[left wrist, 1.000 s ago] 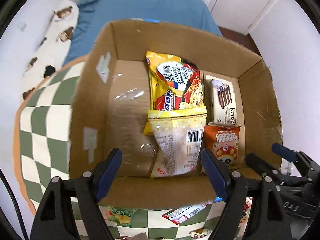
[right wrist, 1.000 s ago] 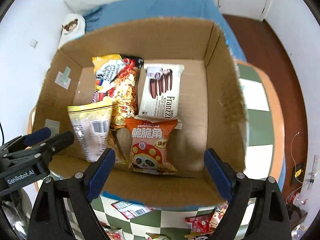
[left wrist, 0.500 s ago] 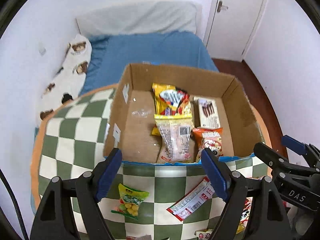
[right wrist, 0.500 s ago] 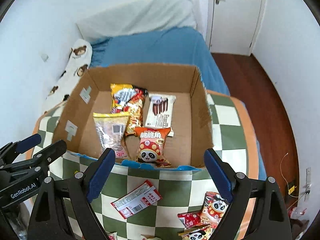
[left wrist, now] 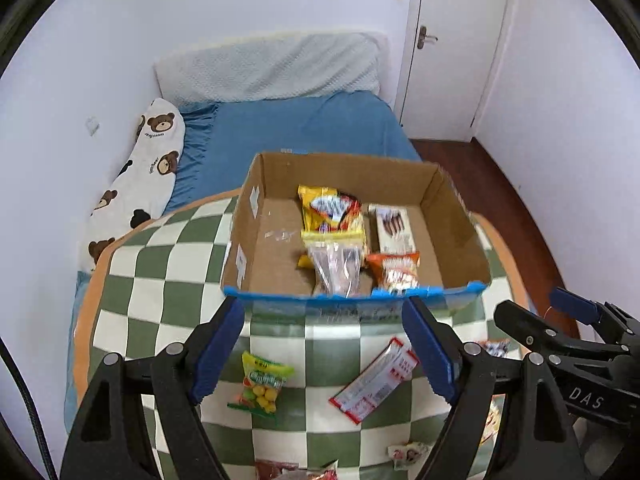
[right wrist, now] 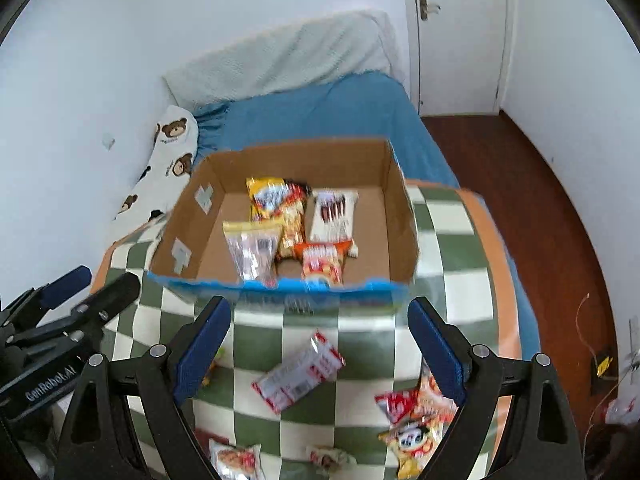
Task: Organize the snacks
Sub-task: 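Grasp the red-white spicy strip pack with the left tool while the right tool grasps a panda packet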
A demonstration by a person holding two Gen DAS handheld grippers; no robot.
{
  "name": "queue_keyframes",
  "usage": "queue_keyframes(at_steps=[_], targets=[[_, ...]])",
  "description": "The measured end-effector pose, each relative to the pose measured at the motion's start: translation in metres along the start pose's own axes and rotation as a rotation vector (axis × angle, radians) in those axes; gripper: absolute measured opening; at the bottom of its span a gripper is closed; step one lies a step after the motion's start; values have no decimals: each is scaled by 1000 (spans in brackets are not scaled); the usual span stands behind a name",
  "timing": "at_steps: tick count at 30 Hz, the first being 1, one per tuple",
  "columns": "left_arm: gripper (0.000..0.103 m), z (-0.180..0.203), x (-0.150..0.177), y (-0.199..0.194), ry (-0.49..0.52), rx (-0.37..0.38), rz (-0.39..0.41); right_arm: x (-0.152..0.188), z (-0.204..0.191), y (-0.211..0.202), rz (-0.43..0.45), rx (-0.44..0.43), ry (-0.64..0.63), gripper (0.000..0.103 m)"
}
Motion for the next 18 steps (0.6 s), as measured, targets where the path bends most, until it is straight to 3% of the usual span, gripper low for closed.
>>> queue_keyframes(at_steps=[3, 12, 16, 18], targets=[[80, 9, 25, 20, 60, -21, -58, 33, 24, 19, -87, 10, 42, 92], [80, 60, 132, 147, 376, -66, -361, 137, 127, 92, -339, 86, 229, 92], [80, 80, 156, 187, 489, -93, -445, 160, 159, 112, -368, 92, 337, 92], [78, 85, 156, 200, 519, -121, -428, 163, 175, 120, -356, 100, 384, 88]])
Point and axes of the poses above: each gripper's, at about its wrist camera, not at the fingertips, and y roughly the way its jaws point, z to its right, x to its underside, the point moved 10 cm from there along y, roughly the way its jaws point
